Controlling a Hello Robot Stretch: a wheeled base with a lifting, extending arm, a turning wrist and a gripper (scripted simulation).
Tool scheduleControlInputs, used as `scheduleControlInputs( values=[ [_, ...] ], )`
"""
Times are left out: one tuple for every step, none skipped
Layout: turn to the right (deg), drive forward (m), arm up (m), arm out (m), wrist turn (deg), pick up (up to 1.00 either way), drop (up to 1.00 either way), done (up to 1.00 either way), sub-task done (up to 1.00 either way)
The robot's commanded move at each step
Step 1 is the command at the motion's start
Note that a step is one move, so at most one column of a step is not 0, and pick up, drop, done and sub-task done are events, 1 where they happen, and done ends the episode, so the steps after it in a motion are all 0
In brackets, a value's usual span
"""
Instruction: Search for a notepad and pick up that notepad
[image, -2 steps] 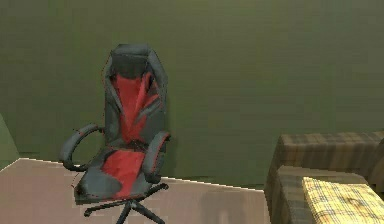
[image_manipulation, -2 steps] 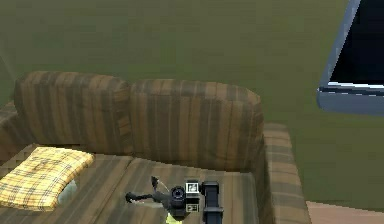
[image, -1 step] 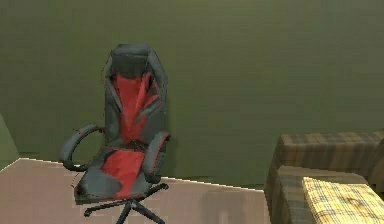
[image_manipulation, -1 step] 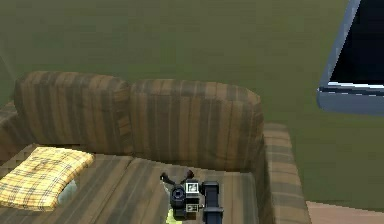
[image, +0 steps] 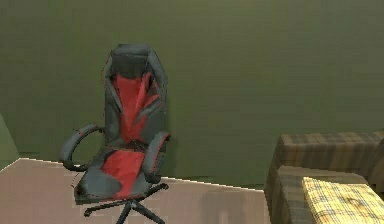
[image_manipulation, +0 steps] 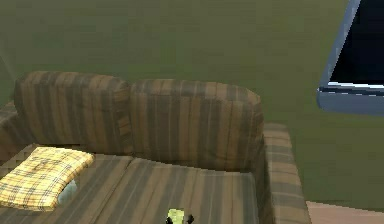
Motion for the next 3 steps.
scheduleControlInputs(
  values=[
    [0.0, 0.0, 0.0, 0.0, 0.0, 1.0, 0.0, 0.0, 0.0],
    [0.0, 0.0, 0.1, 0.0, 0.0, 0.0, 0.0, 0.0, 0.0],
    [0.0, 0.0, 0.0, 0.0, 0.0, 0.0, 0.0, 1.0, 0.0]
  ],
)
